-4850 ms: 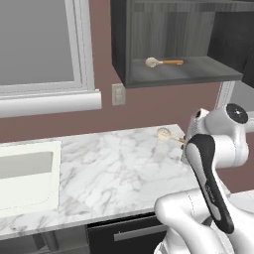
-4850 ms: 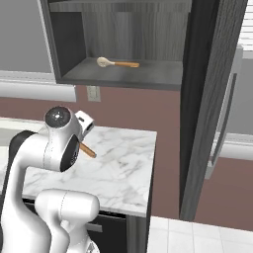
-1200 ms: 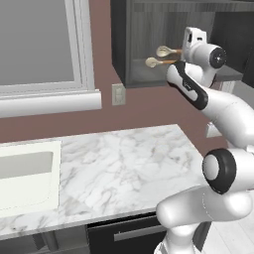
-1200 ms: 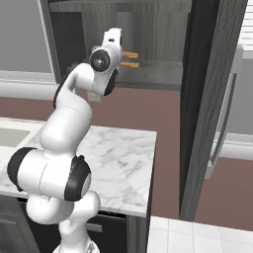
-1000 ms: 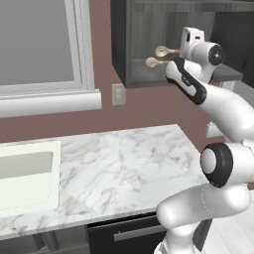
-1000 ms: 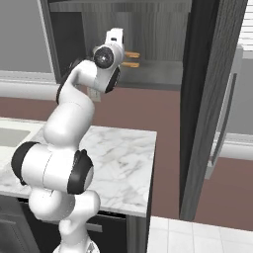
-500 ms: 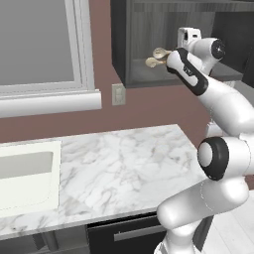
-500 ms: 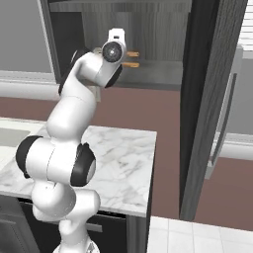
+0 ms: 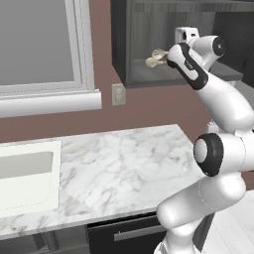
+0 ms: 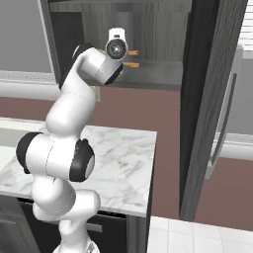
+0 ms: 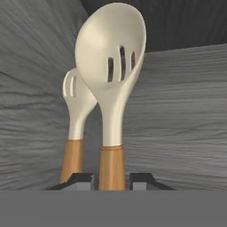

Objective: Organize the utensils by type. Pick up the wooden spoons from the counter and place them in the open cabinet. Then pick up the metallic utensils from the counter and place them in the open drawer.

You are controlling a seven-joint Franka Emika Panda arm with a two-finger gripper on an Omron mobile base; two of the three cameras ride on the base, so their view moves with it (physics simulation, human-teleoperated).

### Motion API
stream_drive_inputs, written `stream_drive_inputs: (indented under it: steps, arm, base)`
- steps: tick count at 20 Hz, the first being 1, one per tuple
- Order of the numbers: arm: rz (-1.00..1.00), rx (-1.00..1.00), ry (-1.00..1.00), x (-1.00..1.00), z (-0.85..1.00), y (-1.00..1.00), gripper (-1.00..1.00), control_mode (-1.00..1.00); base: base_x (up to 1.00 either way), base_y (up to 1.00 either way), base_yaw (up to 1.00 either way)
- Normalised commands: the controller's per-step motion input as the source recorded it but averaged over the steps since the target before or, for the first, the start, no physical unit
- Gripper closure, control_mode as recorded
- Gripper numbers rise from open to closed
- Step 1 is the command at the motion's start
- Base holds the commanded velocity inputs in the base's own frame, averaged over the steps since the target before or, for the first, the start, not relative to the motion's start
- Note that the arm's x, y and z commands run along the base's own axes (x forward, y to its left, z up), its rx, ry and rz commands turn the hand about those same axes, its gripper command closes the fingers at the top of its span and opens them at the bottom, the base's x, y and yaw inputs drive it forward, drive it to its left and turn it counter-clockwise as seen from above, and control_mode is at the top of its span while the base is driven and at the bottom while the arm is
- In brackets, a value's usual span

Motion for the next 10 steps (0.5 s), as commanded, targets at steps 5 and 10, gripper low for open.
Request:
stream_drive_inputs:
  steps: [5, 10]
  arm:
    - [0.0, 0.0, 0.07, 0.38, -0.27, 0.0, -1.0, -1.0]
    - [0.0, 0.0, 0.11, 0.37, -0.36, 0.01, -1.0, -1.0]
  base:
    - [0.0, 0.0, 0.0]
    - [0.0, 0.0, 0.0]
